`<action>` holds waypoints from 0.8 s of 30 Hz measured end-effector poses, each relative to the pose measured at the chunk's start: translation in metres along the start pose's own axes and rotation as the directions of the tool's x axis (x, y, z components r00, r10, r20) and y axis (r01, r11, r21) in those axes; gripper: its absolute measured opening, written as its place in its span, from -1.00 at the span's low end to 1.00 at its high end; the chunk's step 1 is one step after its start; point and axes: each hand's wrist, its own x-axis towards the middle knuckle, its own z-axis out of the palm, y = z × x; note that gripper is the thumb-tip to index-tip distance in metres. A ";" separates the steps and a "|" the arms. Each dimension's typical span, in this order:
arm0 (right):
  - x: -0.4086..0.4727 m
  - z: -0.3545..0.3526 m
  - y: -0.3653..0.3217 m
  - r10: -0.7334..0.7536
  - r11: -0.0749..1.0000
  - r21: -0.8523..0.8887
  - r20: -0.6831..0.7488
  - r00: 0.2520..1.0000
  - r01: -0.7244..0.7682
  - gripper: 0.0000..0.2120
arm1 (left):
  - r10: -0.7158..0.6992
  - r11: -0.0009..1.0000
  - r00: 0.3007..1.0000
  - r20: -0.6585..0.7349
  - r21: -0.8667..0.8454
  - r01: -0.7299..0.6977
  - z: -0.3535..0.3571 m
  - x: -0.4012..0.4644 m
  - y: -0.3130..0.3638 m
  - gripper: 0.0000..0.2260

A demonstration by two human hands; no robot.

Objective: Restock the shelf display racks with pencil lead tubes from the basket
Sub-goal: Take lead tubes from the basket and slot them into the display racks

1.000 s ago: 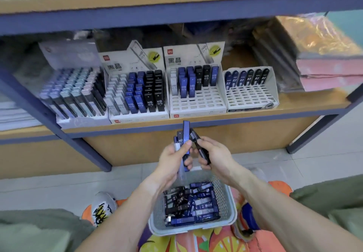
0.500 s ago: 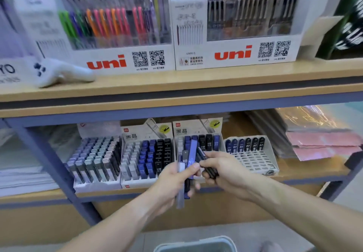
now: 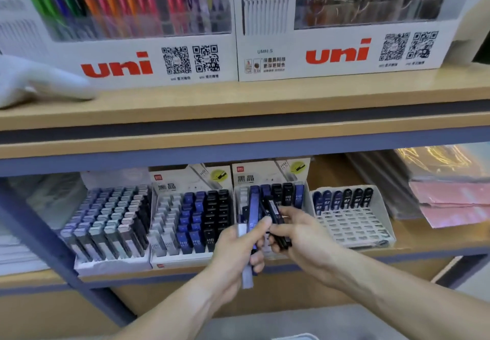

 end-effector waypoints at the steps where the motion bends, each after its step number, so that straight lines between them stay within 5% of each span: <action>1: 0.000 0.000 0.001 -0.012 1.000 -0.013 0.003 1.000 0.012 -0.66 | 0.002 1.000 1.000 -0.005 -0.002 -0.002 0.001 0.003 -0.001 -0.58; 13: -0.003 -0.010 0.007 0.020 0.999 -0.050 0.077 0.997 -0.017 -0.79 | -0.051 0.995 0.995 -0.091 -0.093 0.042 0.002 0.009 -0.009 -0.70; 24: 0.004 -0.026 0.006 -0.022 0.992 -0.124 -0.124 0.992 0.006 -0.81 | -0.040 0.995 0.996 -0.085 -0.090 0.033 -0.008 0.011 -0.006 -0.72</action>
